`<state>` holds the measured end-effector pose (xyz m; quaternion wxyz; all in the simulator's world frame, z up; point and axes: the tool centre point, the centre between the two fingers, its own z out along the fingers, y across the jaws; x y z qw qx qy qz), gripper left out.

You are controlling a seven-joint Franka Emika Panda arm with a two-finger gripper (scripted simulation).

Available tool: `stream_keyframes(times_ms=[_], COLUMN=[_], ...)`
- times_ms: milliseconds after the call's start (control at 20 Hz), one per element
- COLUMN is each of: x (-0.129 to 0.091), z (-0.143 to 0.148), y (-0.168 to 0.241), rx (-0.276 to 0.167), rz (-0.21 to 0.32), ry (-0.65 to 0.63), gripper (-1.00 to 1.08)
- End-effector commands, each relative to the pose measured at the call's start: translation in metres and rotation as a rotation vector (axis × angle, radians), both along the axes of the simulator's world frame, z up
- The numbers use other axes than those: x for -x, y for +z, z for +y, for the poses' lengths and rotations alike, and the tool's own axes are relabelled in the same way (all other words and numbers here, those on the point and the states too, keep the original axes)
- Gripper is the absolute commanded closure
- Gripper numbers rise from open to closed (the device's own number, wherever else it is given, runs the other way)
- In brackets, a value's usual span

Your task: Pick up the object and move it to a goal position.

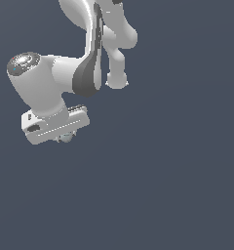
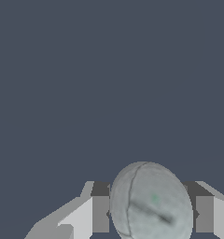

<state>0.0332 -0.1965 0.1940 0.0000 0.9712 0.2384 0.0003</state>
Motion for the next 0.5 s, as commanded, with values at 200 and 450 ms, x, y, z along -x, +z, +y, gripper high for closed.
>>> stream_keyframes(times_ms=[200,450], x=[0.007,0.008], z=[-0.038,-0.045], y=[0.028,0.034], rx=[-0.001,0.0], rz=[0.001,0.0], ry=[0.001,0.002], gripper=[1.08,1.08])
